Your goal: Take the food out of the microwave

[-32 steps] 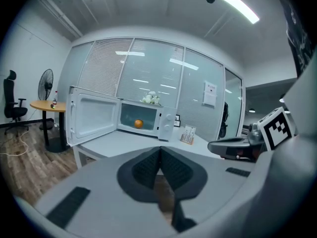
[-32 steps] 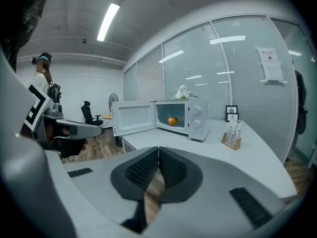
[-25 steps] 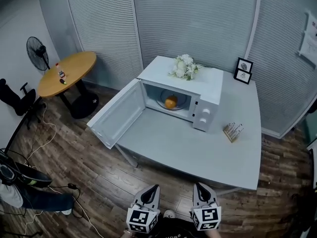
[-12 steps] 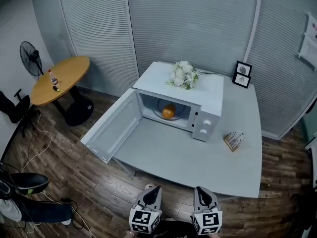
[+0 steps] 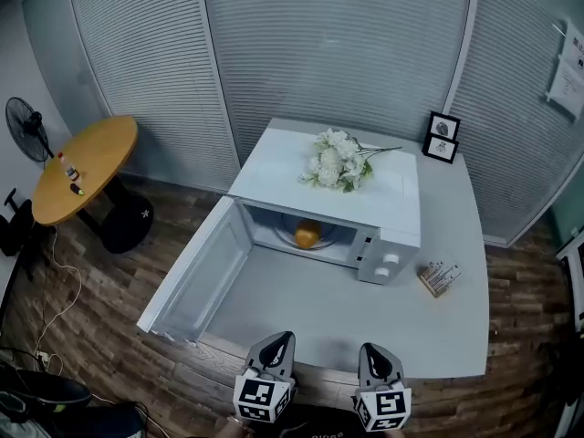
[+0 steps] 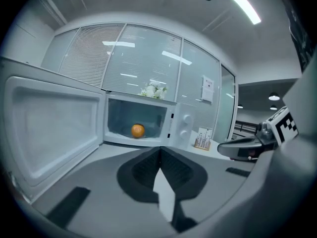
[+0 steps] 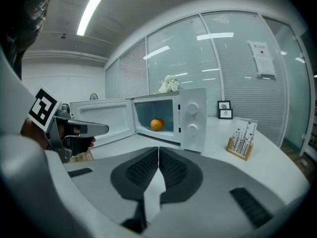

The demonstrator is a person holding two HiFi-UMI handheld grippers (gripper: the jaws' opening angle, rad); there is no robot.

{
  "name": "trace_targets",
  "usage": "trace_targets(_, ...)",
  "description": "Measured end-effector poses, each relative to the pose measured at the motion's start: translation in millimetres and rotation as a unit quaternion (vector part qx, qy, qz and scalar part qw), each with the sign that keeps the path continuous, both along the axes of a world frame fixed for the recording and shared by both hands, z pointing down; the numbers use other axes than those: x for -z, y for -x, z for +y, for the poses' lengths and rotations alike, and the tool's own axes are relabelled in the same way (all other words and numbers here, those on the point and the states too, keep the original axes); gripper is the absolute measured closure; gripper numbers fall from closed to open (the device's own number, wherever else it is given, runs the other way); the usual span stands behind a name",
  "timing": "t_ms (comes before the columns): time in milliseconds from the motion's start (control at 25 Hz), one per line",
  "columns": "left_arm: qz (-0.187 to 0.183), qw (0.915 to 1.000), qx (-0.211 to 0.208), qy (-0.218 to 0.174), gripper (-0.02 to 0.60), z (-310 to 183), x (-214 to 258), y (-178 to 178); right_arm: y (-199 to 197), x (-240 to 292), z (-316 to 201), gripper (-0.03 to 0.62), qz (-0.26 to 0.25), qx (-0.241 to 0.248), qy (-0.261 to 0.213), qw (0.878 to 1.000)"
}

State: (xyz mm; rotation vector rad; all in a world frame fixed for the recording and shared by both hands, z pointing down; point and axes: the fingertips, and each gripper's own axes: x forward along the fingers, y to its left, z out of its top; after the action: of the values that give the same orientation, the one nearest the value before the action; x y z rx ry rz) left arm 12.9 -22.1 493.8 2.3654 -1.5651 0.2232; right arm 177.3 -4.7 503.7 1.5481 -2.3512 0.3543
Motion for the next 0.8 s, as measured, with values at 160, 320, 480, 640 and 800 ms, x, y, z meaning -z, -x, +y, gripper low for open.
trace_targets(160, -0.002, 0.9999, -0.016, 0.002, 0.574, -31, -1, 17, 19, -3, -29, 0.589, 0.004, -0.016, 0.007, 1.0)
trace_targets(320, -0.004, 0.9995, -0.031, 0.003, 0.574, -58, -4, 31, 40, -4, -54, 0.589, 0.006, -0.023, 0.009, 1.0)
trace_targets(480, 0.001, 0.9992, -0.039, 0.001, 0.574, -80, -5, 45, 55, -8, -76, 0.589, 0.015, -0.038, 0.019, 0.999)
trace_targets(640, 0.002, 0.9987, -0.052, 0.001, 0.574, -96, -8, 57, 64, -15, -95, 0.589, 0.025, -0.063, 0.038, 0.997)
trace_targets(800, 0.005, 0.9979, -0.065, -0.002, 0.574, -111, -8, 61, 75, -16, -111, 0.589, 0.03, -0.07, 0.042, 0.996)
